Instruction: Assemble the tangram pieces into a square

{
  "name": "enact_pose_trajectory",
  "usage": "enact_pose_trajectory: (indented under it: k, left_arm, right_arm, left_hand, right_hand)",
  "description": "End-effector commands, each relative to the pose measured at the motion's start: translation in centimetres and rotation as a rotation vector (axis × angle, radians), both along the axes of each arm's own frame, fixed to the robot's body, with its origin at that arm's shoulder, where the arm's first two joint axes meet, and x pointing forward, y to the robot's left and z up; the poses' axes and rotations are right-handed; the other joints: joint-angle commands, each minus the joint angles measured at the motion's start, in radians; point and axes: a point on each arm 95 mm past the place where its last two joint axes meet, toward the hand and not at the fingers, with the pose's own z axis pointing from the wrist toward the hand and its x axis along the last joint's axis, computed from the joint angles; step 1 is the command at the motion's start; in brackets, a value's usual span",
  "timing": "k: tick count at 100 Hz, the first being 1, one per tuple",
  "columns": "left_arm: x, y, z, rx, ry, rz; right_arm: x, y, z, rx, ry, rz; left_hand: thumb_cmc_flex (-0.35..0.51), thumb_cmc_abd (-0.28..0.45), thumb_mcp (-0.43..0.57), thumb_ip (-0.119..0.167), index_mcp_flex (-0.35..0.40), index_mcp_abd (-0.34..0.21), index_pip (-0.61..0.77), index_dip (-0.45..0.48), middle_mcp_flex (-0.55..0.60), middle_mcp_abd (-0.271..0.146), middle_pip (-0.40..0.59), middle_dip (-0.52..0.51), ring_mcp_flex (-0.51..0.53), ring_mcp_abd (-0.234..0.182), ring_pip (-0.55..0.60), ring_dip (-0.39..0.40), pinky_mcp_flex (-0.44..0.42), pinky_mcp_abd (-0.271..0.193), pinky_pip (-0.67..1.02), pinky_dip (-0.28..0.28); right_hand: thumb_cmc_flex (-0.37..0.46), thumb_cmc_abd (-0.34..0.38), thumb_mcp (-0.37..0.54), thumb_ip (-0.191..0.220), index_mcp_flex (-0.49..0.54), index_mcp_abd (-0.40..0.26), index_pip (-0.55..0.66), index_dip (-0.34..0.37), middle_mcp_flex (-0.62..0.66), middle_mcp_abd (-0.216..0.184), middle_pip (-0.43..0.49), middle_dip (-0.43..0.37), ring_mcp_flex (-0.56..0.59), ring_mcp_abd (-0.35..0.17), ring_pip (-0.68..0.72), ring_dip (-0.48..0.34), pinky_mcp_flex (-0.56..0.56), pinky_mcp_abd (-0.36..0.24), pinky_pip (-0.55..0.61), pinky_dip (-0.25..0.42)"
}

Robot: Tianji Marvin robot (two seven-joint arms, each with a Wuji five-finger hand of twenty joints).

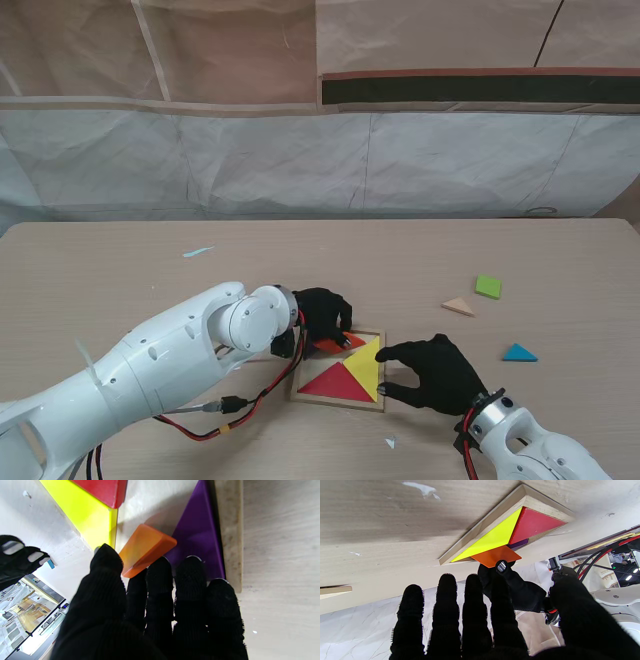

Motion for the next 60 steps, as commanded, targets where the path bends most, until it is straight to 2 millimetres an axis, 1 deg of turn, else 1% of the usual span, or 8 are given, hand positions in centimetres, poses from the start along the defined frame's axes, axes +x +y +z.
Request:
enact_pose_trajectory:
  k: [1, 17, 19, 21, 30, 40, 48, 60]
  left_arm:
    - [-0.1, -0.1, 0.5, 0.000, -0.018, -0.019]
    - [-0.1, -0.1, 1.2, -0.007, -0.070, -0.041]
    - [-0.1, -0.1, 1.3, -0.006, -0.076, -0.043]
    - [-0.1, -0.1, 1.4, -0.005, -0.081, -0.046]
    - [-0.1, 0.0, 1.6, 0.000, -0.105, -0.061]
    - [-0.2, 0.3, 2.0, -0.002, -0.102, -0.068]
    - [-0.3, 0.5, 2.1, -0.011, -0.097, -0.074]
    - [-0.2, 1.0, 2.2, -0.025, -0.158, -0.091]
  right_arm:
    - [-0.4, 0.3, -0.2, -0.002, 0.016, 0.008]
    - [-0.4, 0.3, -0.2, -0.001, 0.015, 0.009]
    - [-0.4, 0.3, -0.2, -0.001, 0.015, 0.009]
    - [-0.4, 0.3, -0.2, -0.001, 0.015, 0.009]
    - [-0.4, 0.3, -0.3, -0.001, 0.015, 0.008]
    - [-0.4, 0.3, -0.2, -0.002, 0.015, 0.007]
    - [-0.4, 0.3, -0.2, -0.001, 0.015, 0.007]
    - [-0.4, 0.3, -0.3, -0.001, 0.016, 0.007]
  left_hand:
    - [0.029, 0.003, -0.030, 0.020, -0.005, -0.008, 0.005, 0.008, -0.006, -0.013, 0.039, -0.014, -0.007, 0.046, 0.001, -0.012, 0.000, 0.009, 0.009, 0.014]
    - [0.046, -0.003, -0.041, 0.019, -0.007, -0.026, 0.023, 0.009, -0.039, -0.013, 0.003, -0.026, -0.017, 0.030, -0.004, -0.014, -0.005, -0.005, 0.006, 0.012]
    - [0.064, 0.003, -0.074, 0.024, -0.010, -0.027, 0.040, -0.007, -0.035, -0.017, -0.017, -0.007, -0.016, 0.025, -0.006, -0.013, -0.005, -0.007, 0.007, 0.011]
    - [0.070, 0.005, -0.087, 0.026, -0.009, -0.034, 0.045, -0.010, -0.044, -0.001, -0.034, -0.013, -0.017, 0.023, -0.007, -0.013, -0.005, -0.010, 0.007, 0.010]
    - [0.089, 0.003, -0.107, 0.029, -0.007, -0.048, 0.050, -0.007, -0.079, 0.001, -0.094, -0.045, -0.019, -0.006, -0.010, -0.014, -0.007, -0.023, 0.006, 0.009]
    - [0.107, -0.005, -0.122, 0.030, 0.024, -0.065, 0.074, -0.013, -0.062, 0.007, -0.112, -0.057, -0.016, -0.003, -0.011, -0.015, -0.009, -0.023, 0.006, 0.008]
    - [0.119, 0.002, -0.143, 0.036, 0.021, -0.066, 0.074, -0.028, -0.066, 0.008, -0.144, -0.082, -0.024, -0.005, -0.034, -0.025, -0.022, -0.028, -0.003, 0.005]
    - [0.150, 0.009, -0.169, 0.044, -0.017, -0.078, 0.059, -0.018, -0.145, -0.021, -0.215, -0.087, -0.136, -0.029, -0.151, -0.049, -0.142, -0.061, -0.096, -0.016]
  right_hand:
    - [0.014, 0.030, -0.017, 0.003, 0.012, -0.011, 0.004, -0.009, -0.023, 0.002, -0.007, -0.001, -0.021, -0.003, -0.009, -0.006, -0.021, 0.003, -0.012, 0.008]
    - [0.014, 0.030, -0.016, 0.003, 0.013, -0.011, 0.004, -0.009, -0.022, 0.000, -0.007, -0.001, -0.021, -0.001, -0.009, -0.006, -0.021, 0.003, -0.012, 0.008]
    - [0.015, 0.030, -0.016, 0.003, 0.013, -0.012, 0.004, -0.009, -0.023, 0.001, -0.007, -0.001, -0.021, -0.002, -0.009, -0.006, -0.021, 0.003, -0.012, 0.008]
    - [0.015, 0.030, -0.016, 0.003, 0.012, -0.012, 0.004, -0.009, -0.022, 0.002, -0.007, -0.001, -0.021, -0.002, -0.009, -0.006, -0.021, 0.003, -0.012, 0.008]
    - [0.014, 0.030, -0.017, 0.003, 0.013, -0.011, 0.004, -0.009, -0.022, 0.001, -0.007, -0.001, -0.020, -0.003, -0.009, -0.006, -0.020, 0.003, -0.011, 0.009]
    - [0.015, 0.030, -0.016, 0.003, 0.013, -0.011, 0.004, -0.009, -0.022, 0.001, -0.006, -0.001, -0.021, -0.002, -0.009, -0.006, -0.021, 0.002, -0.012, 0.008]
    - [0.014, 0.030, -0.017, 0.003, 0.013, -0.012, 0.004, -0.009, -0.023, 0.002, -0.007, -0.001, -0.020, -0.002, -0.009, -0.006, -0.021, 0.003, -0.012, 0.009]
    - [0.015, 0.029, -0.017, 0.003, 0.013, -0.012, 0.004, -0.009, -0.022, 0.001, -0.006, -0.001, -0.021, -0.003, -0.009, -0.006, -0.021, 0.003, -0.012, 0.009]
